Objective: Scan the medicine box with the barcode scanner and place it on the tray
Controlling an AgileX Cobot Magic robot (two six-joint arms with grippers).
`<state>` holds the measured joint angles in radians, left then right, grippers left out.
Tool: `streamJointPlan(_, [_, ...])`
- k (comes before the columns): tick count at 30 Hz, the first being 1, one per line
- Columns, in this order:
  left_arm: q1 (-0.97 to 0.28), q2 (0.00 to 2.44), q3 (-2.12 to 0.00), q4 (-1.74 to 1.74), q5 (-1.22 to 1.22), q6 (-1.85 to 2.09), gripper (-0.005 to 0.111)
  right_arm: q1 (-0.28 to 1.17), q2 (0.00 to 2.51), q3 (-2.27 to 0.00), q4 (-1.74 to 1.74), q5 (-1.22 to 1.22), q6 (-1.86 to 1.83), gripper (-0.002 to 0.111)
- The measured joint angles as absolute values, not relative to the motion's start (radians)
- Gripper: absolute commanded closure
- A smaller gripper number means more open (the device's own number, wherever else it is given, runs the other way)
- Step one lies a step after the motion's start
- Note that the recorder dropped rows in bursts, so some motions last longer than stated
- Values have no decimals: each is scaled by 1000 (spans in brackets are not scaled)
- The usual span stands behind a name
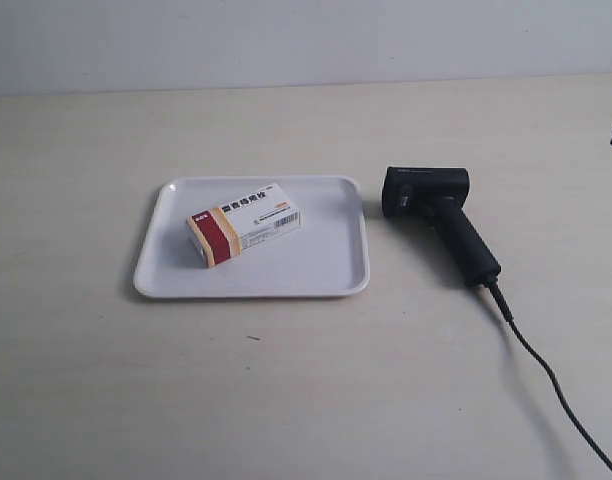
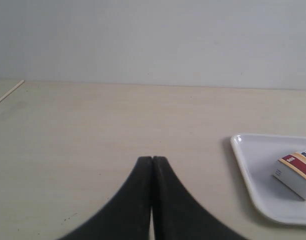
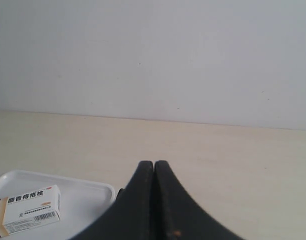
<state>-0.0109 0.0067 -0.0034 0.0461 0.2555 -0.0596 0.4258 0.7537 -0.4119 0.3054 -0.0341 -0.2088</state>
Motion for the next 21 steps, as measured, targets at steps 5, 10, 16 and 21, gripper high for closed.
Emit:
streamJointPlan(5, [-11, 7, -3, 46, 258, -60, 105, 426, 754, -412, 323, -20, -209, 108])
streamJointPlan(10, [-11, 7, -3, 46, 258, -60, 105, 427, 706, -328, 265, 13, -101, 108])
streamJointPlan(16, [-11, 7, -3, 46, 258, -60, 105, 429, 554, -137, 196, -9, 31, 108])
streamJointPlan(21, [-11, 7, -3, 46, 258, -60, 105, 429, 440, -70, 174, 21, 45, 108])
